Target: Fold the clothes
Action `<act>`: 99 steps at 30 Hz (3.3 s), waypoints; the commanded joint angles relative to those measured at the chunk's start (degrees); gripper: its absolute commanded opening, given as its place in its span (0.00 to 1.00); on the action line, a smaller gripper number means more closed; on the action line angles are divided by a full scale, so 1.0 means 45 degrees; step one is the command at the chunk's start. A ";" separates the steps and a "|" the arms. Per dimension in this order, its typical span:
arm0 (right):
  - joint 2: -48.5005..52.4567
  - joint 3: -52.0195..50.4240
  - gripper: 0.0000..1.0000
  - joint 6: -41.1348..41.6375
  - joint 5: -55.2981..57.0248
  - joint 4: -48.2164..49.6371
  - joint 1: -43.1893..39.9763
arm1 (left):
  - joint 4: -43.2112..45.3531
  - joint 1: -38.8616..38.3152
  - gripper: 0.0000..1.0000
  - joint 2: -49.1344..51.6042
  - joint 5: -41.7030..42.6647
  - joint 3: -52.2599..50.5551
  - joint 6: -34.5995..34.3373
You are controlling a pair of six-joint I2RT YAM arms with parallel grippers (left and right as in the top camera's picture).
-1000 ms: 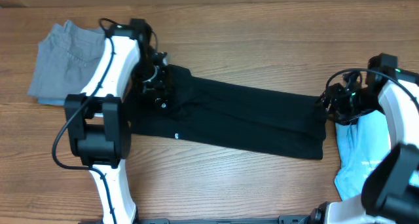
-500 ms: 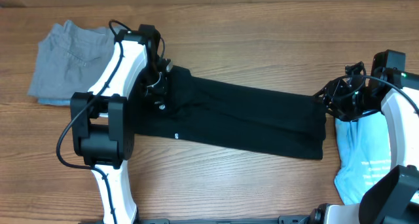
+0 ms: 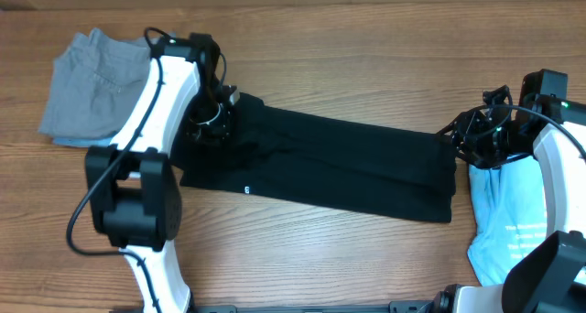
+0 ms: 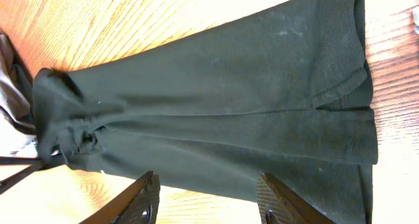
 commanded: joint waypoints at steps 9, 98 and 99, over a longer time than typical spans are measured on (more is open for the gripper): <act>-0.0117 0.0126 0.52 -0.0097 -0.0102 0.0121 0.0053 | -0.0758 -0.0087 0.26 -0.0806 0.0141 0.0189 0.0345; -0.0107 0.0112 0.56 -0.0092 0.0481 0.0185 0.0053 | 0.2769 0.2414 0.38 0.1141 0.1826 0.0175 -0.0180; -0.0107 0.0112 0.56 -0.0087 0.0491 0.0219 0.0053 | 0.2968 0.2414 0.39 0.1141 0.1904 0.0257 -0.0180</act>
